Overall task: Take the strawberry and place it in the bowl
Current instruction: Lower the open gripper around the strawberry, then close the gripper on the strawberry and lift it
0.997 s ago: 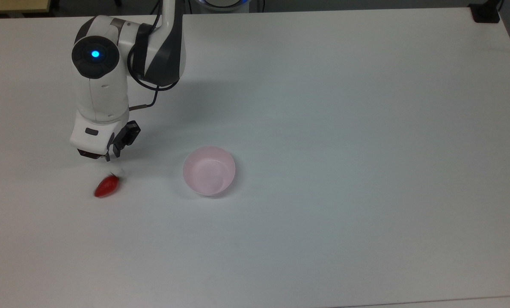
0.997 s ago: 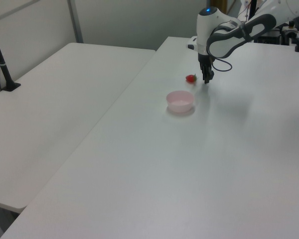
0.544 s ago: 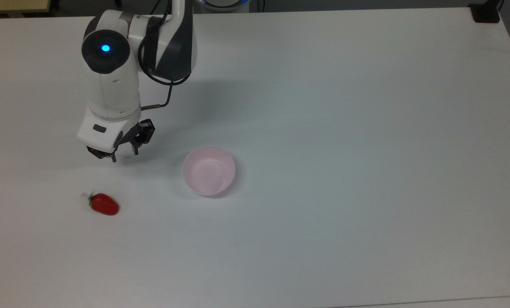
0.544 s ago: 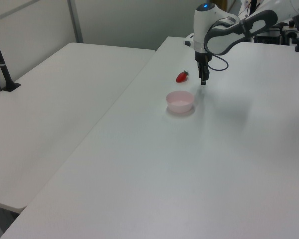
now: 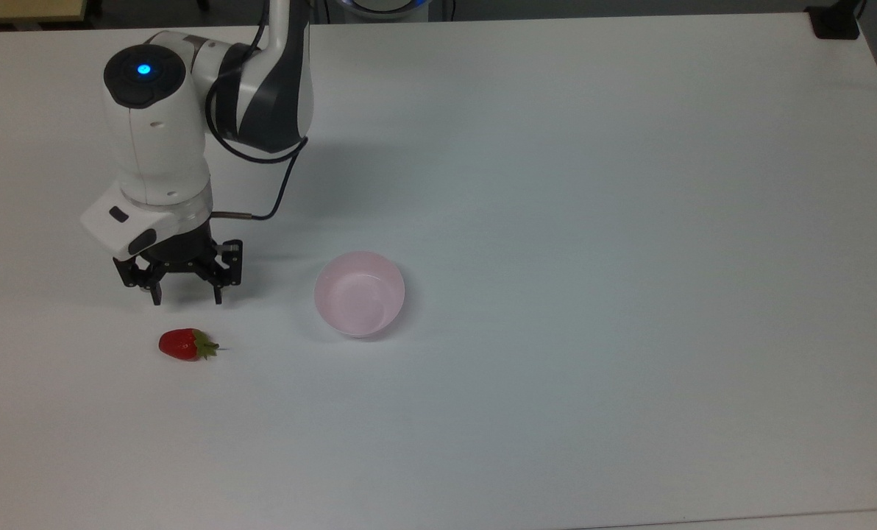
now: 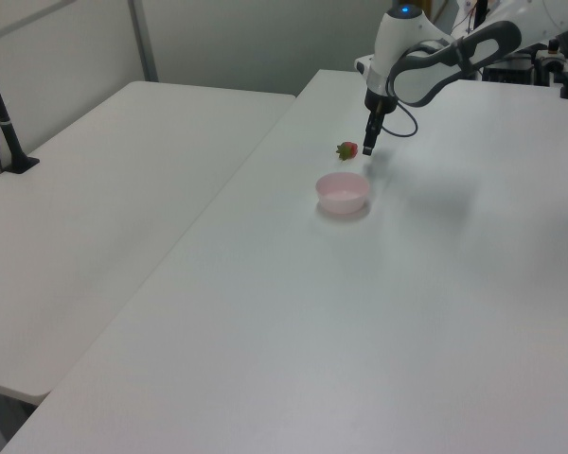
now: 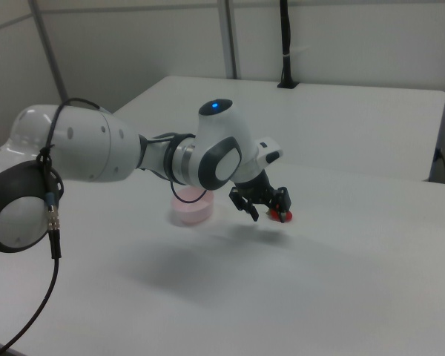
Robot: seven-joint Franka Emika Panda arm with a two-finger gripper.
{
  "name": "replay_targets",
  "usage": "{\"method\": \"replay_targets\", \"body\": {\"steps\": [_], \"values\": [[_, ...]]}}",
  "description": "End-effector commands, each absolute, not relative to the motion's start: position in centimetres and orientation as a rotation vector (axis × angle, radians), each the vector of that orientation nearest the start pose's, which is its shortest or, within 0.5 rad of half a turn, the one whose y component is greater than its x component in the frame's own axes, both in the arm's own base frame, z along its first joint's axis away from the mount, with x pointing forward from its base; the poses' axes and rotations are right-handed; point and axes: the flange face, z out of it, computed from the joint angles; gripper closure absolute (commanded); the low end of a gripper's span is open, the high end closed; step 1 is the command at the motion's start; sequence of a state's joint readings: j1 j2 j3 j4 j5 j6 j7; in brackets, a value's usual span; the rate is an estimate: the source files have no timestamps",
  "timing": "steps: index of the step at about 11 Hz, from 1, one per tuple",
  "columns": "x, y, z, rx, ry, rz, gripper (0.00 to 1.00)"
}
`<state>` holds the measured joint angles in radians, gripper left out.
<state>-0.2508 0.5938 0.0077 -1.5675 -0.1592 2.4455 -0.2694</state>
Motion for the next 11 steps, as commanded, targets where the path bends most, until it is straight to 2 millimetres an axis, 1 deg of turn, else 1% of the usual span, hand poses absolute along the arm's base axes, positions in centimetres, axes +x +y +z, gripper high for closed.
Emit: {"method": "replay_targets", "body": {"steps": [1, 2, 3, 4, 6, 8, 10, 11], "values": [[71.9, -17.4, 31.0, -3.235, 0.113, -0.631, 0.24], [72.0, -17.5, 30.4, -3.222, 0.142, -0.678, 0.24], [72.2, -17.6, 30.4, -3.213, 0.151, -0.72, 0.23], [72.2, -18.0, 30.5, -3.209, 0.164, -0.743, 0.23], [72.3, -17.9, 30.0, -3.194, 0.196, -0.772, 0.23], [72.6, -17.9, 29.1, -3.176, 0.203, -0.831, 0.23], [72.7, -17.7, 28.7, -3.172, 0.198, -0.839, 0.24], [72.6, -17.7, 28.1, -3.174, 0.198, -0.829, 0.24]]}}
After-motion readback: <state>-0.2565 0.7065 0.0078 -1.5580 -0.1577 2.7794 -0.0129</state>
